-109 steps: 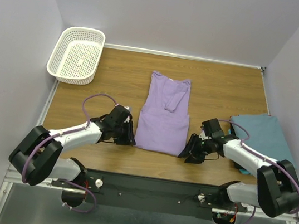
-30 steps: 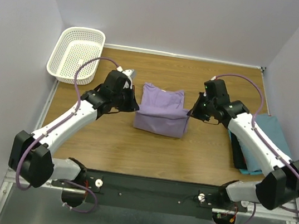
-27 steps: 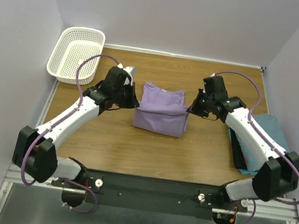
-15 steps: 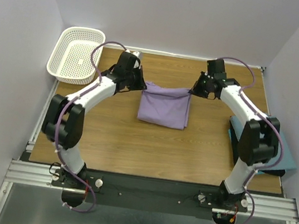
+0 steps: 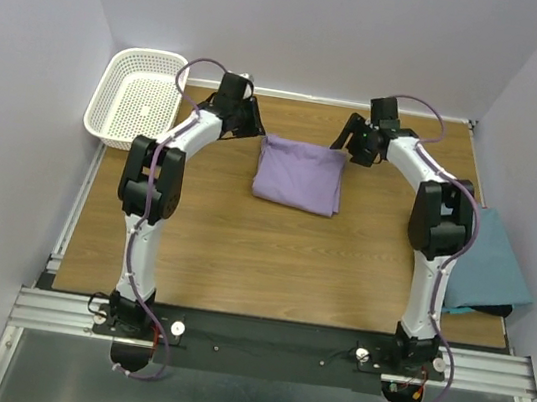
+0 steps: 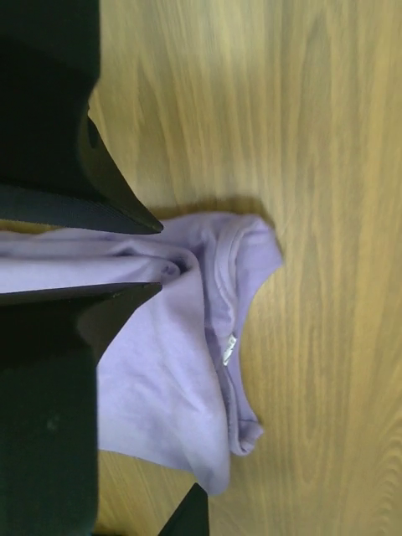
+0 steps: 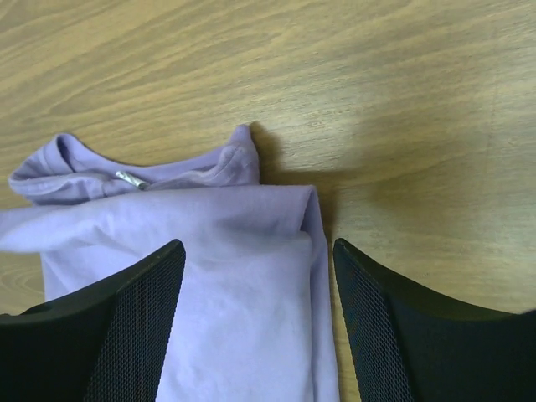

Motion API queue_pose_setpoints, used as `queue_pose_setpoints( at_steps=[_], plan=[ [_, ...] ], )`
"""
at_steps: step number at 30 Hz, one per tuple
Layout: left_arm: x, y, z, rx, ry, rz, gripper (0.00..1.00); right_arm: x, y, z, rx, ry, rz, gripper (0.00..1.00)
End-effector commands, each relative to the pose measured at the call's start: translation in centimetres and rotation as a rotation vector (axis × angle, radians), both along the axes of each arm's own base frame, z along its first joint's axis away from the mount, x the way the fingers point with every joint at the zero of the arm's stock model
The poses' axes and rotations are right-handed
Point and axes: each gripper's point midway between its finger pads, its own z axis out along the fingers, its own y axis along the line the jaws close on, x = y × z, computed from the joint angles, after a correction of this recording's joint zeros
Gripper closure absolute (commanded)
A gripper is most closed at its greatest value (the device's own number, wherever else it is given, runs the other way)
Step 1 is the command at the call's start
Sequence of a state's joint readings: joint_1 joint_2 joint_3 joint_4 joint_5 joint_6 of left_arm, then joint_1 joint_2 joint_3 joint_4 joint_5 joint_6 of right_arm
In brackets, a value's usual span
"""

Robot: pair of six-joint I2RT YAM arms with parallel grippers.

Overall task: Fold and stack the t-shirts
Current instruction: Fold the tshirt, then neatly place the folded tshirt to the corner

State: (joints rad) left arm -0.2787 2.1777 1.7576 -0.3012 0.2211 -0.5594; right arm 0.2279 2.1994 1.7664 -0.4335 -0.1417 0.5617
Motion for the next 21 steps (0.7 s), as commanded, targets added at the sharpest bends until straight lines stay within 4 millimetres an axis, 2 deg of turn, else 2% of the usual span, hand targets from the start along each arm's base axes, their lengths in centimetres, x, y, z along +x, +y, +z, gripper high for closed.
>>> queue_pose_setpoints(
  at_steps=[1, 2, 3, 4, 6, 7, 8, 9, 10, 11, 12, 13, 14, 15, 16, 18, 19, 20, 21],
  plan=[
    [0.2, 2.9, 6.5, -0.032, -0.135, 0.058, 0.62, 0.8, -1.0, 5.3, -0.032, -0.129, -0.015, 0.22],
    [-0.1, 3.1, 7.7, -0.043, -0.149, 0.075, 0.62, 0.4, -0.8, 5.4, -0.029, -0.127, -0.012, 0.22],
    [-0.7, 3.2, 7.2, -0.046, -0.134, 0.078, 0.62, -0.2, -0.2, 5.1, -0.035, -0.117, -0.003, 0.24],
    [-1.1, 2.9, 7.8, -0.055, -0.138, 0.075, 0.62, -0.4, 0.0, 5.0, -0.056, -0.121, -0.003, 0.25],
    [-2.3, 2.2, 7.1, -0.062, -0.109, 0.065, 0.62, -0.9, 2.1, 5.0, -0.055, -0.128, 0.039, 0.30],
    [-3.1, 1.4, 7.2, -0.066, -0.104, 0.050, 0.67, -1.0, 3.0, 4.2, -0.058, -0.119, 0.061, 0.36],
    [-4.1, 0.9, 6.1, -0.075, -0.065, 0.053, 0.70, -1.4, 4.7, 4.1, -0.057, -0.122, 0.095, 0.47],
    [-4.7, 0.5, 5.6, -0.077, -0.054, 0.038, 0.74, -1.4, 5.5, 3.7, -0.058, -0.120, 0.112, 0.51],
    [-5.5, -0.8, 5.7, -0.092, -0.054, 0.013, 0.84, -1.0, 6.6, 4.2, -0.048, -0.139, 0.135, 0.54],
    [-6.0, -1.2, 5.2, -0.093, -0.042, 0.007, 0.88, -1.0, 7.5, 4.2, -0.042, -0.143, 0.159, 0.58],
    [-6.6, -1.3, 3.9, -0.077, -0.019, 0.017, 0.92, -1.2, 8.9, 2.8, -0.043, -0.126, 0.193, 0.60],
    [-6.9, -1.7, 3.4, -0.079, -0.014, 0.021, 0.95, -1.2, 10.0, 2.8, -0.023, -0.132, 0.228, 0.62],
    [-7.6, -2.0, 1.9, -0.069, 0.018, 0.019, 1.00, -0.5, 11.1, 3.3, -0.007, -0.162, 0.260, 0.62],
    [-7.8, -2.1, 1.4, -0.070, 0.030, 0.023, 1.00, -0.5, 12.2, 3.3, 0.014, -0.175, 0.292, 0.63],
    [-8.0, -2.1, 0.6, -0.068, 0.048, 0.030, 1.00, -0.3, 13.4, 2.4, 0.058, -0.177, 0.337, 0.63],
    [-8.8, -1.8, -1.9, -0.050, 0.106, 0.061, 1.00, 0.4, 14.6, 2.6, 0.101, -0.199, 0.371, 0.66],
    [-8.9, -1.7, -2.5, -0.049, 0.115, 0.066, 1.00, 0.4, 15.1, 0.8, 0.116, -0.175, 0.392, 0.67],
    [-9.3, -1.6, -3.3, -0.038, 0.132, 0.074, 1.00, 1.1, 15.6, 1.2, 0.130, -0.190, 0.389, 0.67],
    [-9.9, -1.4, -4.3, -0.014, 0.147, 0.087, 1.00, 1.3, 15.8, 0.8, 0.139, -0.186, 0.397, 0.67]
  ],
)
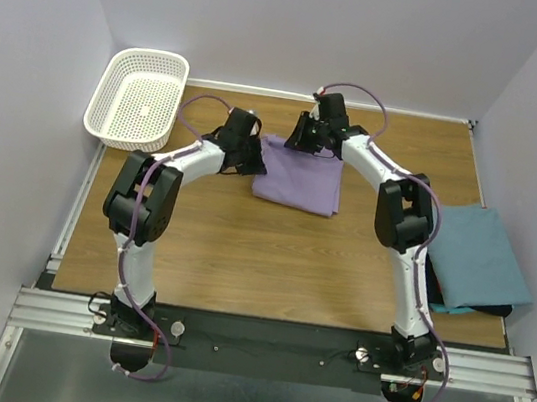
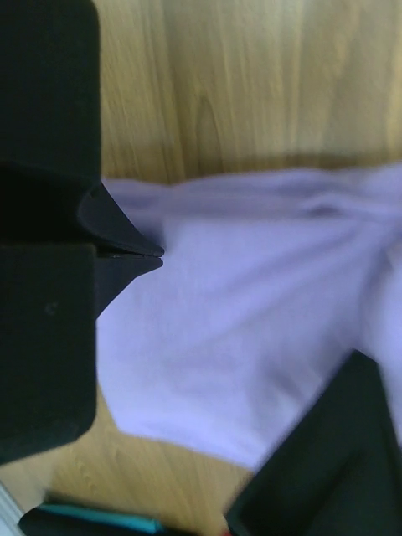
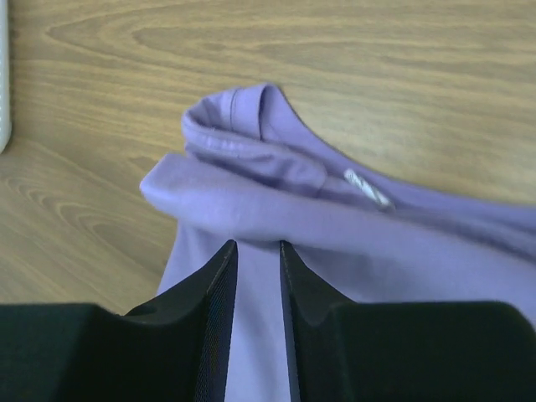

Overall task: Fold and stack the t-shirts
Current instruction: Neatly place the folded tshirt to the corner

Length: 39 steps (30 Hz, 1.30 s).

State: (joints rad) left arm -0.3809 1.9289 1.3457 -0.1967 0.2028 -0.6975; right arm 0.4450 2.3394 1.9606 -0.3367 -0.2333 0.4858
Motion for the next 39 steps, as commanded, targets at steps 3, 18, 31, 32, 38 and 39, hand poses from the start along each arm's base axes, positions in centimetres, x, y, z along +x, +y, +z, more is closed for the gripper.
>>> queue_pose_setpoints(
  at_steps=[3, 18, 31, 32, 38, 39],
  plan=[
    [-1.4, 1.5, -4.6, 0.071, 0.078, 0.089, 1.00, 2.7, 2.0, -1.4, 0.095, -0.026, 0.069, 0.67],
    [-5.1, 2.3, -7.4, 0.138, 0.142, 0.064, 1.00, 2.8, 3.3, -0.7, 0.199, 0.006, 0.051, 0.57],
    [-2.4, 2.8, 1.7, 0.117, -0.031, 0.051, 1.00, -0.8, -2.3, 5.9, 0.077, -0.103, -0.104, 0.52],
    [-1.9, 2.9, 2.7, 0.109, -0.055, 0.060, 1.00, -1.4, -2.4, 5.9, 0.079, -0.093, -0.102, 0.52],
    [2.1, 2.4, 4.8, 0.072, -0.099, 0.077, 1.00, -6.1, -2.4, 4.0, 0.034, -0.033, -0.095, 0.53],
    [2.7, 2.2, 4.8, 0.070, -0.100, 0.077, 1.00, -6.5, -2.4, 3.7, 0.030, -0.025, -0.099, 0.53]
  ],
)
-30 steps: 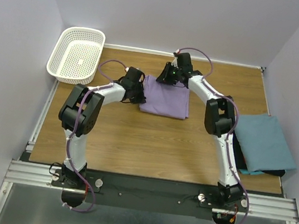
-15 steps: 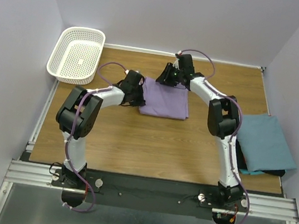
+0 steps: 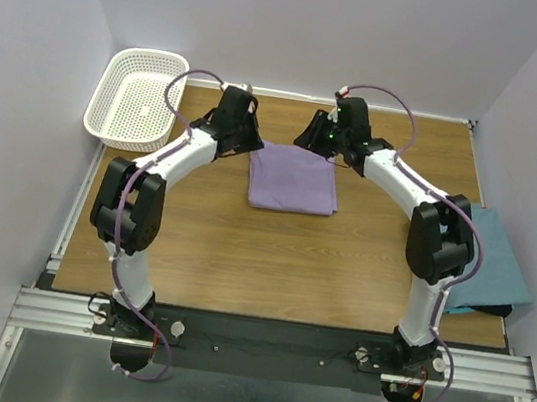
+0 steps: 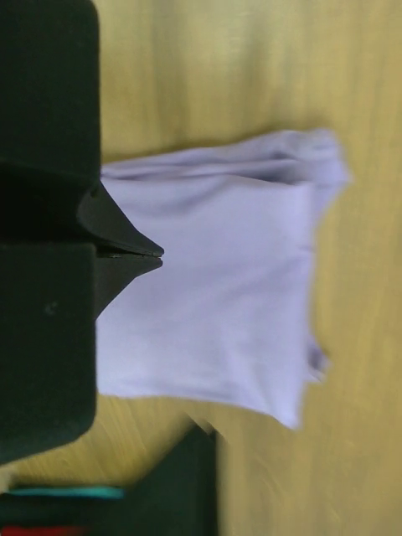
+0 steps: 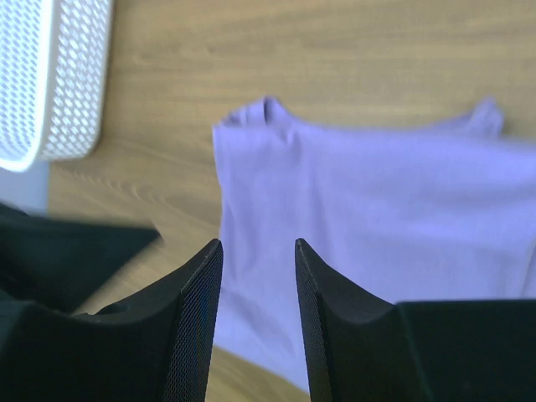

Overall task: Fold and stack the t-shirts
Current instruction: Neatly place the folded tshirt to the corner

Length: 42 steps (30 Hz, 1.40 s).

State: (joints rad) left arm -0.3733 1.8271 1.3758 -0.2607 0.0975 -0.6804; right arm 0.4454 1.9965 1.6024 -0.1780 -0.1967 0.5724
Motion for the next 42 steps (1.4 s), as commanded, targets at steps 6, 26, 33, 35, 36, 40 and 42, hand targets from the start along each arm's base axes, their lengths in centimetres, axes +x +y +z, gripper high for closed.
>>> queue_pose_setpoints(
  at_steps=[6, 26, 33, 35, 36, 40, 42],
  plan=[
    [5.4, -0.4, -0.5, 0.002, -0.026, -0.002, 1.00, -4.5, 1.5, -5.2, -0.075, 0.084, 0.035, 0.56],
    [9.0, 2.6, -8.0, -0.020, 0.057, 0.051, 1.00, -9.1, 1.1, -14.9, -0.253, 0.224, 0.051, 0.56],
    [9.2, 2.4, -8.9, -0.025, 0.073, 0.028, 1.00, -12.4, -0.6, -17.3, -0.331, 0.275, 0.047, 0.56],
    [9.1, 2.4, -9.0, -0.027, 0.081, 0.026, 1.00, -13.4, -1.2, -17.9, -0.348, 0.291, 0.056, 0.56],
    [8.9, 2.2, -8.9, -0.036, 0.083, 0.016, 1.00, -13.3, -1.7, -17.6, -0.362, 0.279, 0.037, 0.56],
    [8.1, 2.1, -8.6, -0.043, 0.086, 0.011, 1.00, -14.4, -3.1, -17.5, -0.395, 0.281, 0.023, 0.55],
    [7.8, 2.0, -8.4, -0.054, 0.088, 0.004, 1.00, -15.1, -3.5, -17.3, -0.395, 0.288, 0.030, 0.55]
  ],
)
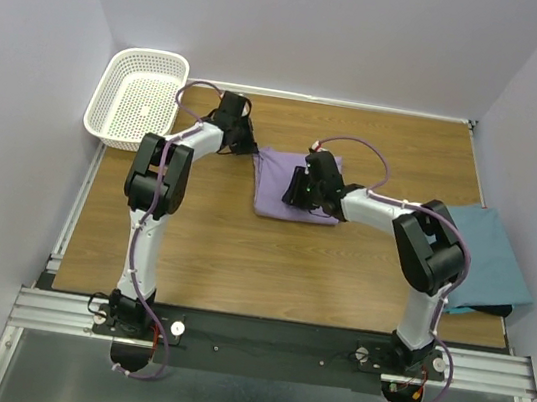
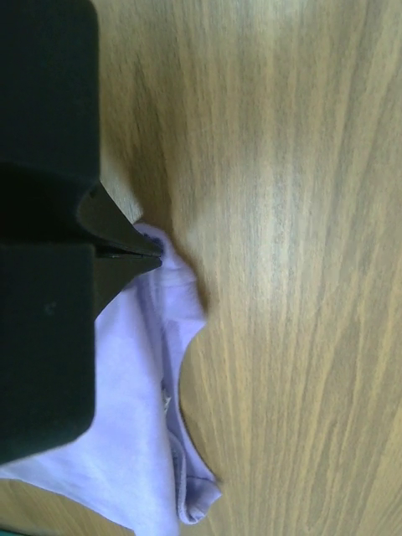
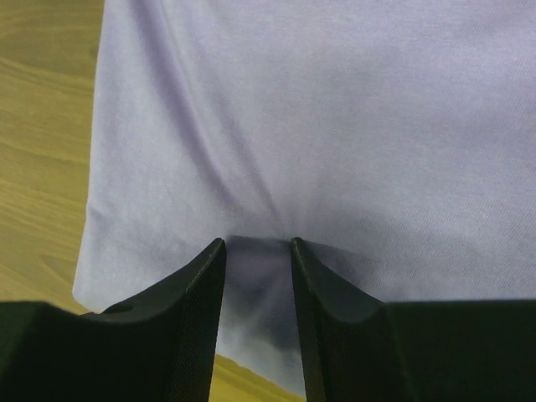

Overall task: Fold and stack the t-shirts
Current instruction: Neatly place the folded tshirt to the corner

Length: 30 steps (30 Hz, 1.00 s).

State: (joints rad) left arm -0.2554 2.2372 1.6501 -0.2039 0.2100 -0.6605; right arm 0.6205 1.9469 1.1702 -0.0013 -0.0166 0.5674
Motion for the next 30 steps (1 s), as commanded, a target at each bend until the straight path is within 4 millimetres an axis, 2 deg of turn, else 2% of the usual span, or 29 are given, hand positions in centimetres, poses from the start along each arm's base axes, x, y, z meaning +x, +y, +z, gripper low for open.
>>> queue_pose_setpoints(
  at_steps=[1, 4, 7, 10, 12, 15, 18, 22, 23, 25, 26, 28, 30],
  plan=[
    [-0.9, 0.1, 0.0, -0.022, 0.005, -0.021, 1.00, -4.9, -4.5, -4.0, -0.187, 0.153, -0.014, 0.53],
    [-1.9, -0.2, 0.0, -0.035, 0.010, -0.029, 1.00, -4.9, -4.9, -2.9, -0.186, 0.133, -0.019, 0.49],
    [-2.3, -0.2, 0.4, -0.039, 0.001, -0.028, 1.00, -4.1, -4.2, -0.1, -0.152, 0.084, -0.018, 0.45],
    [-2.1, -0.1, 2.4, -0.043, -0.041, -0.027, 1.00, -3.4, -3.1, 2.9, -0.110, 0.030, -0.009, 0.45],
    [-1.8, -0.2, 4.4, -0.051, -0.085, -0.033, 1.00, -3.1, -2.5, 4.2, -0.108, -0.001, -0.008, 0.45],
    [-1.6, -0.5, 6.8, -0.067, -0.131, -0.045, 1.00, -3.2, -1.1, 5.4, -0.101, -0.030, 0.005, 0.53],
    [-1.8, -1.2, 8.1, -0.084, -0.159, -0.072, 1.00, -4.0, 1.2, 4.6, -0.117, -0.028, 0.044, 0.55],
    [-2.7, -2.7, 8.1, -0.094, -0.156, -0.123, 1.00, -4.4, 3.2, 3.4, -0.138, -0.025, 0.065, 0.55],
    [-2.9, -3.1, 7.8, -0.092, -0.151, -0.134, 1.00, -4.5, 3.6, 2.6, -0.153, -0.016, 0.071, 0.56],
    [-3.2, -3.6, 7.0, -0.089, -0.137, -0.147, 1.00, -4.6, 4.6, 2.3, -0.173, -0.033, 0.083, 0.56],
    [-3.3, -3.9, 5.9, -0.084, -0.119, -0.152, 1.00, -4.8, 4.8, 1.3, -0.194, -0.024, 0.090, 0.56],
    [-3.4, -4.3, 5.1, -0.087, -0.107, -0.165, 1.00, -5.4, 5.0, 0.4, -0.216, -0.019, 0.096, 0.57],
    [-3.4, -4.5, 3.2, -0.073, -0.076, -0.165, 1.00, -6.0, 4.8, -0.4, -0.223, 0.002, 0.089, 0.59]
  ],
)
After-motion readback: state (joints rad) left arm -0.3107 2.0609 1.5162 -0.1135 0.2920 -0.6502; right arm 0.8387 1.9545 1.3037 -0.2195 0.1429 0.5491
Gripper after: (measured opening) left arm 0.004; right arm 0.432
